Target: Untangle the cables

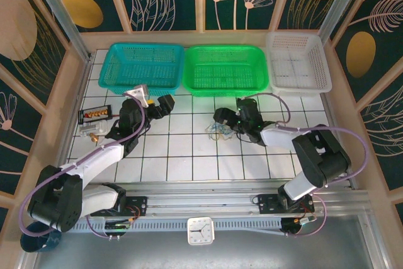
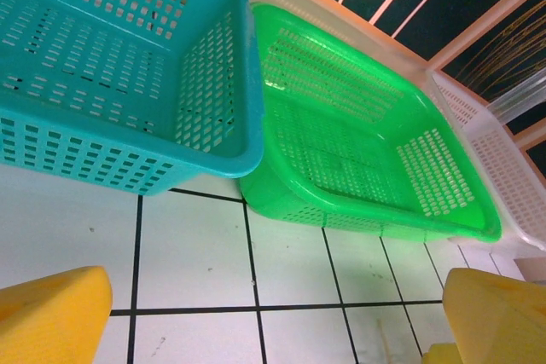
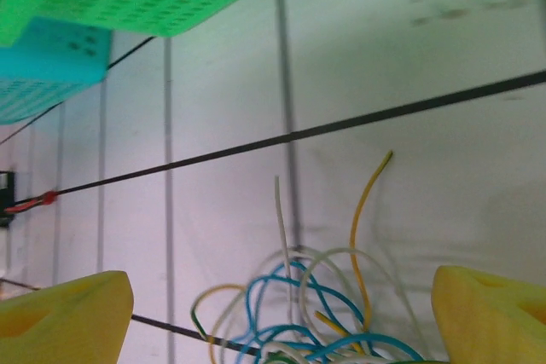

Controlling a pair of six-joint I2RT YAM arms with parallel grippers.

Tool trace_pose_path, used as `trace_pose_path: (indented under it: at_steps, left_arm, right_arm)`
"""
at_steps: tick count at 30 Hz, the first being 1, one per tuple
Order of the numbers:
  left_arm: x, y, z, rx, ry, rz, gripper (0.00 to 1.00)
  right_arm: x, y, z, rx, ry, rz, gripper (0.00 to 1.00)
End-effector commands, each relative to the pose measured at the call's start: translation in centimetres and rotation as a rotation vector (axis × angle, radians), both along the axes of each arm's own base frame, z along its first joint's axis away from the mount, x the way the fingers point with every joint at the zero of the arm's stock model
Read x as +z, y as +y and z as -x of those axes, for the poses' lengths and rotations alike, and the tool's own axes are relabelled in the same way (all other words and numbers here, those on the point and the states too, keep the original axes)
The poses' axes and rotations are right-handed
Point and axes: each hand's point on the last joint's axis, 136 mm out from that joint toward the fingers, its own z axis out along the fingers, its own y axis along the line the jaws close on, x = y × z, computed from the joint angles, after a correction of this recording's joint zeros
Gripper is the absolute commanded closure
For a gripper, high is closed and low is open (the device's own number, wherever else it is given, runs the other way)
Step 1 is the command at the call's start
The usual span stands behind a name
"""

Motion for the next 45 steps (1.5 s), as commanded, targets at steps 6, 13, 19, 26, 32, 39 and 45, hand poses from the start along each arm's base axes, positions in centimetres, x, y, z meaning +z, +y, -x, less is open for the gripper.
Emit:
trace_pose_path:
  at_steps: [6,13,19,26,32,39,45]
  left_arm:
    - [-0.1,-0.6,-0.4,0.005,0.006,0.072,0.01]
    - [-1.0,-1.3,0.2,-0.022,0.044,0.091,0.01]
    - [-2.1,-2.6,0.8,-0.062,0.094,0.080,0.01]
    - [-3.7,-5.3,1.6,-0.116,0.140,0.061,0.01]
    - [-5.9,-7.6,2.6,-0.171,0.206,0.029,0.01]
    - [-7.4,-9.3,3.4,-0.202,0.239,0.018,0.01]
    - [-7.4,-9.5,3.3,-0.204,0.241,0.017,0.01]
  right_arm:
    - [5.3,2.0,-1.3,0.012,-0.118,0.015,0.10]
    - [6.8,-1.9,-0.5,-0.032,-0.184,0.218,0.10]
    - [7.0,-2.5,0.3,0.022,-0.199,0.289,0.21]
    - [5.1,-2.6,1.0,0.071,-0.169,0.333,0.30]
    - [3.2,-2.7,1.0,0.076,-0.139,0.352,0.32]
    - [2.2,-2.8,0.8,0.081,-0.123,0.376,0.51]
    - [2.0,-3.2,0.7,0.072,-0.116,0.380,0.65]
